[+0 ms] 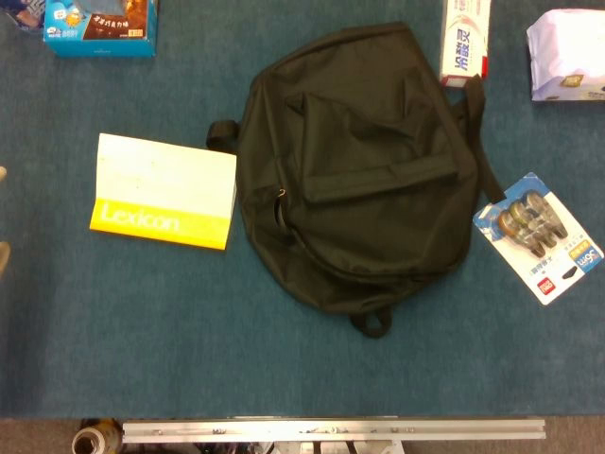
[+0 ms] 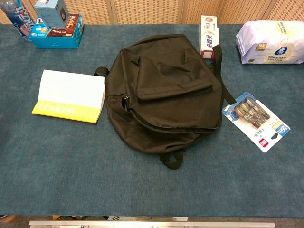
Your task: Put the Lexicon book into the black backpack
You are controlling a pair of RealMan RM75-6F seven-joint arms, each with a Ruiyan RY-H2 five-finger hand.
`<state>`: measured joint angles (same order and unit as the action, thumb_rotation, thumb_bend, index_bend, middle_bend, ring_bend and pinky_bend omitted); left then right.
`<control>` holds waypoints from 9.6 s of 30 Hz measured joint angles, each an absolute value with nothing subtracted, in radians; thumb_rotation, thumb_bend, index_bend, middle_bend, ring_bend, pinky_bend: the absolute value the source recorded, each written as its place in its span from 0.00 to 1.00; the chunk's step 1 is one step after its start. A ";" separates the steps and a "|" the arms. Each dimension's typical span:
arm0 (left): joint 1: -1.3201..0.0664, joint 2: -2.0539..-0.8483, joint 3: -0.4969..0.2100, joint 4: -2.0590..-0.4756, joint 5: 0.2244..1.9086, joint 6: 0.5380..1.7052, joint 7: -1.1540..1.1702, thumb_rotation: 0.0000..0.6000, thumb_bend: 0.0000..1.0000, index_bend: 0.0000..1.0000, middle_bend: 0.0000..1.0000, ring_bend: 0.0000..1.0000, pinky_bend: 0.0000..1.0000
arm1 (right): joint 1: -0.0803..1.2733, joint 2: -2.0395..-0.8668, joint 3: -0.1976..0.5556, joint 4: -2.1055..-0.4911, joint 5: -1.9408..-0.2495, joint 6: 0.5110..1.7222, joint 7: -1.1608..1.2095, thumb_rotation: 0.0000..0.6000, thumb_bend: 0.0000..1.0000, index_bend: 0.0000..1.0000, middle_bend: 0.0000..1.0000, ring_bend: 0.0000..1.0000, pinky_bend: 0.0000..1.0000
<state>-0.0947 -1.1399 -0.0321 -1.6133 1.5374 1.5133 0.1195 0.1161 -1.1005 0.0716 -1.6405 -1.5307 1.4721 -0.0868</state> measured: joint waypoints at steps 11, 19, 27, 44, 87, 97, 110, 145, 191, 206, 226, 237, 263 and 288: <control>-0.116 -1.144 -0.033 -1.599 1.554 1.491 0.119 1.00 0.24 0.17 0.24 0.22 0.24 | 0.127 -1.087 0.086 -1.653 -1.525 1.469 -0.084 1.00 0.18 0.21 0.32 0.29 0.45; -0.161 -1.129 -0.020 -1.578 1.590 1.423 0.088 1.00 0.24 0.17 0.24 0.22 0.24 | 0.144 -1.073 0.118 -1.658 -1.488 1.458 -0.068 1.00 0.18 0.21 0.32 0.29 0.45; -0.228 -1.146 -0.007 -1.546 1.600 1.305 0.107 1.00 0.24 0.17 0.24 0.22 0.24 | 0.153 -1.080 0.121 -1.637 -1.464 1.436 -0.064 1.00 0.18 0.21 0.32 0.29 0.45; -0.345 -1.341 0.025 -1.335 1.618 1.139 0.138 1.00 0.24 0.17 0.24 0.21 0.24 | 0.139 -1.097 0.100 -1.602 -1.456 1.431 -0.041 1.00 0.18 0.21 0.32 0.29 0.45; -0.418 -1.536 0.024 -1.085 1.531 1.075 0.026 1.00 0.24 0.16 0.22 0.21 0.24 | 0.099 -1.090 0.092 -1.562 -1.431 1.450 -0.007 1.00 0.18 0.21 0.32 0.29 0.45; -0.422 -1.565 0.014 -1.054 1.531 1.107 -0.019 1.00 0.27 0.24 0.32 0.33 0.27 | 0.086 -1.087 0.092 -1.556 -1.426 1.460 0.005 1.00 0.18 0.21 0.32 0.29 0.45; -0.425 -1.635 -0.012 -0.984 1.536 1.172 -0.162 1.00 0.40 0.38 0.46 0.46 0.35 | 0.084 -1.089 0.092 -1.550 -1.428 1.457 0.009 1.00 0.18 0.21 0.32 0.29 0.45; -0.370 -1.657 -0.046 -0.904 1.557 1.414 -0.558 1.00 0.40 0.67 0.59 0.53 0.41 | 0.092 -1.088 0.098 -1.564 -1.432 1.446 0.003 1.00 0.18 0.21 0.32 0.29 0.45; -0.275 -1.464 -0.089 -1.215 1.592 1.640 -0.586 1.00 0.40 0.68 0.59 0.53 0.42 | 0.451 -1.208 0.044 -1.862 -1.583 0.954 -0.153 1.00 0.01 0.21 0.32 0.29 0.45; -0.251 -1.462 -0.084 -1.210 1.605 1.665 -0.609 1.00 0.40 0.68 0.59 0.52 0.42 | 0.551 -1.414 0.054 -1.776 -1.429 0.852 -0.368 1.00 0.00 0.21 0.32 0.29 0.45; -0.233 -1.453 -0.092 -1.193 1.601 1.680 -0.644 1.00 0.40 0.68 0.59 0.52 0.42 | 0.658 -1.564 0.108 -1.671 -1.251 0.832 -0.487 1.00 0.47 0.22 0.34 0.29 0.46; -0.243 -1.405 -0.092 -1.235 1.614 1.664 -0.656 1.00 0.40 0.68 0.59 0.52 0.42 | 0.754 -1.593 0.191 -1.653 -1.122 0.815 -0.519 1.00 0.75 0.55 0.49 0.44 0.76; -0.232 -1.327 -0.063 -1.303 1.635 1.646 -0.739 1.00 0.40 0.68 0.59 0.52 0.41 | 0.925 -1.673 0.351 -1.668 -0.705 0.877 -0.462 1.00 0.87 0.73 0.61 0.64 0.92; -0.248 -1.297 -0.040 -1.372 1.674 1.617 -0.750 1.00 0.40 0.68 0.59 0.52 0.42 | 1.149 -1.880 0.578 -1.412 -0.461 1.008 -0.372 1.00 0.87 0.73 0.61 0.64 0.92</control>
<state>-0.2483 -1.2975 -0.0399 -1.3716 1.6738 1.6167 -0.7499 1.1488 -1.8799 0.5782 -1.4119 -0.4610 1.0083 -0.3719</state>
